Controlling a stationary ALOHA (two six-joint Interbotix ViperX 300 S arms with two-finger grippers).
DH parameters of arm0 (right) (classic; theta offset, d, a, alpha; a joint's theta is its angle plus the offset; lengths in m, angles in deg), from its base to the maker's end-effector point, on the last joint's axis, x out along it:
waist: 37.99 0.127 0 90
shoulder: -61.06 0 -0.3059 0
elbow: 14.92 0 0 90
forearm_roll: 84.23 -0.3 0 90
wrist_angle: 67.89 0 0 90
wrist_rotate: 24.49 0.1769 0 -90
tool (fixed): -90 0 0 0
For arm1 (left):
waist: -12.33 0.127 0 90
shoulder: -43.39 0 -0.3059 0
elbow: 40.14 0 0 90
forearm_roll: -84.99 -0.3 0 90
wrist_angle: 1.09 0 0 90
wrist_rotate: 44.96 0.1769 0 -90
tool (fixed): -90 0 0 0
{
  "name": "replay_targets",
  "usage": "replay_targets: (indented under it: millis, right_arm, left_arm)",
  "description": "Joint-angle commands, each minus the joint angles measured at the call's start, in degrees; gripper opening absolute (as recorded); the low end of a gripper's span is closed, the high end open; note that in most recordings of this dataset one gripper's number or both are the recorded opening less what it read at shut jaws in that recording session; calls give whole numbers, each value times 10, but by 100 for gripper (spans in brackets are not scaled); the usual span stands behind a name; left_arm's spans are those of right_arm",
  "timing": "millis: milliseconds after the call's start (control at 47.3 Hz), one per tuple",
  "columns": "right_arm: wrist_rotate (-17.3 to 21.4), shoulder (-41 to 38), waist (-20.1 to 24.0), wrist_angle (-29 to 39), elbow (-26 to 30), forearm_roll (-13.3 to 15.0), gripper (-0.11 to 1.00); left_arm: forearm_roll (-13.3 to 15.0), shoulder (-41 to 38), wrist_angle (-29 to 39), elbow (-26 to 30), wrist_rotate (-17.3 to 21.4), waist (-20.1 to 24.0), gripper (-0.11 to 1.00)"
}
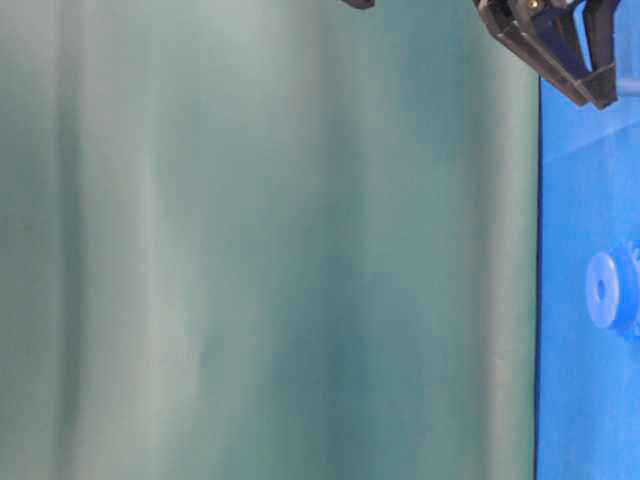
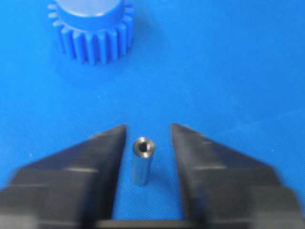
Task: Insert the shaft placed at a random location into the center hole of the small gear at another random location.
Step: 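Move the right gripper left and lower it over the silver shaft, then close the right gripper on the silver shaft and lift it, then carry the shaft left with the right gripper over the blue gear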
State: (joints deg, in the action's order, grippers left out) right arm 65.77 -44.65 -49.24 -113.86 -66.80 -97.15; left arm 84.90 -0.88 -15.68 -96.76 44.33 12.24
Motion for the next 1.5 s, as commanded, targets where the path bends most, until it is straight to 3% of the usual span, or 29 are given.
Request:
replay_targets:
  millis: [0, 148, 444, 846, 1226, 1480]
  right_arm:
    - [1, 4, 2, -1, 4, 1, 18]
    - [-1, 4, 2, -1, 5, 2, 4]
    - [1, 22, 2, 20, 9, 2, 4]
    - [-18, 169, -5, 171, 27, 2, 4]
    - [-23, 159, -5, 178, 44, 2, 4]
    - [-28, 106, -5, 188, 111, 3, 4]
  left_arm:
    - [-1, -3, -2, 6, 0, 3, 0]
    - [0, -3, -2, 6, -1, 3, 0]
    - [-1, -1, -2, 7, -1, 3, 0]
    - [0, 5, 2, 7, -2, 3, 0]
    - [0, 5, 7, 7, -3, 3, 0]
    - [-1, 5, 8, 7, -3, 3, 0]
